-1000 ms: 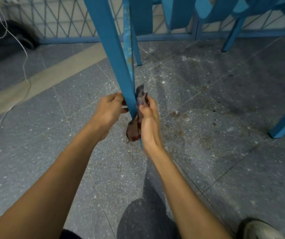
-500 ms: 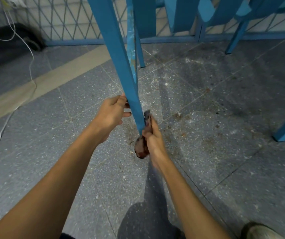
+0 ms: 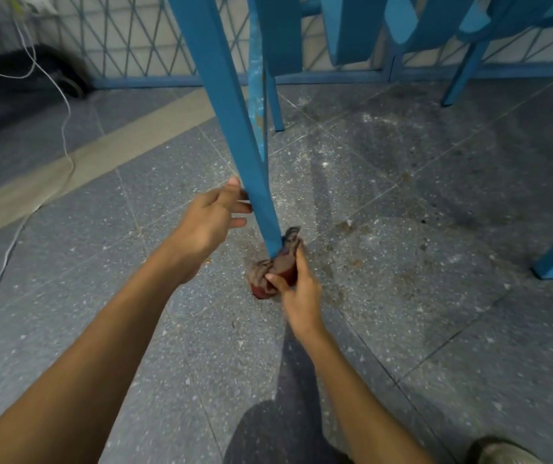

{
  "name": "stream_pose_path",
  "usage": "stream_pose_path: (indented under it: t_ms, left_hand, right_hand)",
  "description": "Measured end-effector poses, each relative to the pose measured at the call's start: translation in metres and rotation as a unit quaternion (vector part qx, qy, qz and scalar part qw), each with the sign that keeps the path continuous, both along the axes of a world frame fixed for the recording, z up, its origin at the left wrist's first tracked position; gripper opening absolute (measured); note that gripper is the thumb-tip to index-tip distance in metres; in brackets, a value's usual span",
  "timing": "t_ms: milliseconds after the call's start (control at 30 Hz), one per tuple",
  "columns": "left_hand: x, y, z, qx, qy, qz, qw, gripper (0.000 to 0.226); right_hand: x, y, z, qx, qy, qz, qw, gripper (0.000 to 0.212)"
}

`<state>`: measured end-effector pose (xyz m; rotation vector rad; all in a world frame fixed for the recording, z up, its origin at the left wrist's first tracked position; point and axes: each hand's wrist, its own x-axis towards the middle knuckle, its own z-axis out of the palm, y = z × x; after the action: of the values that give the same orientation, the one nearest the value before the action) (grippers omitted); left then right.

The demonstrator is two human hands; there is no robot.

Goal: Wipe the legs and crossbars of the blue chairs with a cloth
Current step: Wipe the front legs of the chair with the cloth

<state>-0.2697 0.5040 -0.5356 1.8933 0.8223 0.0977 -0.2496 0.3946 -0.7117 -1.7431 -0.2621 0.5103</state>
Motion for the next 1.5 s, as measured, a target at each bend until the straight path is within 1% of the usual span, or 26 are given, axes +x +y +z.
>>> stream_pose_path:
  t_ms: [67,100,167,233,300,333,367,433,467,500,600,667,733,800,867,933,967,1033,1100,1167,1267,1333,1433,1500]
  left_hand:
    - [-0.004,0.002,0.001,0.004,0.004,-0.006,1.0,0.054]
    - [-0.005,0.003,0.001,0.004,0.004,-0.008,1.0,0.056]
    - [-0.007,0.006,0.001,0.002,0.0,-0.008,1.0,0.058]
    - [-0.007,0.006,0.001,-0.005,-0.008,0.002,1.0,0.053]
    - [-0.008,0.007,0.001,-0.014,-0.013,0.022,1.0,0.045]
    - [-0.008,0.006,0.001,-0.015,-0.01,0.028,0.999,0.044]
    - [-0.008,0.006,0.0,-0.014,-0.006,0.029,0.999,0.046]
    - [-0.007,0.007,-0.004,-0.018,0.008,0.021,1.0,0.053]
    - [-0.008,0.006,-0.005,-0.022,0.016,0.015,0.999,0.057]
    - [-0.009,0.004,-0.007,-0.027,0.022,0.011,0.999,0.059]
    - [-0.007,0.001,-0.007,-0.04,0.036,0.001,0.999,0.062]
    - [-0.006,0.0,-0.006,-0.045,0.037,0.006,0.998,0.06]
    - [-0.005,0.001,-0.006,-0.043,0.037,0.014,0.998,0.055]
    - [-0.005,0.002,-0.008,-0.039,0.038,0.008,0.998,0.042]
    - [-0.007,0.002,-0.011,-0.031,0.036,-0.009,0.999,0.035]
    - [-0.008,0.004,-0.013,-0.022,0.022,-0.002,1.0,0.037]
    - [-0.007,0.005,-0.014,-0.034,0.017,0.012,0.999,0.041]
    - [-0.006,0.007,-0.016,-0.089,0.023,0.05,0.995,0.05]
    - [-0.006,0.008,-0.02,-0.115,0.038,0.059,0.991,0.055]
    - [-0.007,0.008,-0.026,-0.108,0.064,0.037,0.991,0.058]
    - [-0.006,0.0,-0.034,-0.102,0.082,0.017,0.991,0.056]
    - [-0.002,-0.006,-0.04,-0.102,0.075,0.021,0.992,0.054]
    - [0.002,-0.01,-0.047,-0.089,0.043,0.042,0.994,0.049]
    - [0.003,-0.009,-0.05,-0.097,0.031,0.064,0.993,0.046]
  right_hand:
    - [0.005,0.004,0.004,0.013,0.013,-0.014,1.0,0.078]
    - [0.007,0.008,0.013,0.027,0.001,-0.024,0.999,0.077]
    - [0.014,0.019,0.041,0.075,-0.05,-0.042,0.995,0.078]
    - [0.018,0.029,0.073,0.125,-0.099,-0.058,0.985,0.078]
    - [0.021,0.032,0.09,0.15,-0.119,-0.069,0.979,0.077]
    - [0.021,0.031,0.091,0.16,-0.117,-0.065,0.978,0.075]
    - [0.023,0.028,0.088,0.181,-0.101,-0.053,0.977,0.073]
    - [0.028,0.02,0.071,0.25,-0.023,-0.018,0.968,0.066]
    - [0.03,0.016,0.064,0.27,0.01,0.001,0.963,0.061]
    - [0.032,0.012,0.058,0.27,0.032,0.013,0.962,0.057]
    - [0.034,0.001,0.031,0.231,0.109,0.043,0.966,0.053]
    - [0.035,-0.006,0.015,0.19,0.169,0.056,0.966,0.056]
    - [0.039,-0.012,0.008,0.144,0.185,0.063,0.97,0.059]
    - [0.043,-0.014,0.018,0.116,0.148,0.07,0.98,0.061]
    - [0.042,-0.011,0.046,0.144,0.088,0.07,0.983,0.059]
    - [0.041,-0.001,0.079,0.197,0.009,0.067,0.978,0.062]
    - [0.041,0.005,0.091,0.208,-0.027,0.057,0.976,0.066]
    - [0.044,0.013,0.101,0.208,-0.072,0.036,0.975,0.074]
    - [0.045,0.014,0.088,0.179,-0.089,0.031,0.979,0.076]
    - [0.041,0.01,0.064,0.135,-0.104,0.024,0.985,0.076]
    - [0.031,0.004,0.032,0.085,-0.084,0.005,0.993,0.07]
    - [0.026,0.003,0.015,0.047,-0.066,-0.001,0.997,0.067]
    - [0.022,0.006,-0.005,-0.007,-0.057,0.013,0.998,0.063]
    - [0.021,0.006,-0.015,-0.046,-0.037,0.025,0.998,0.058]
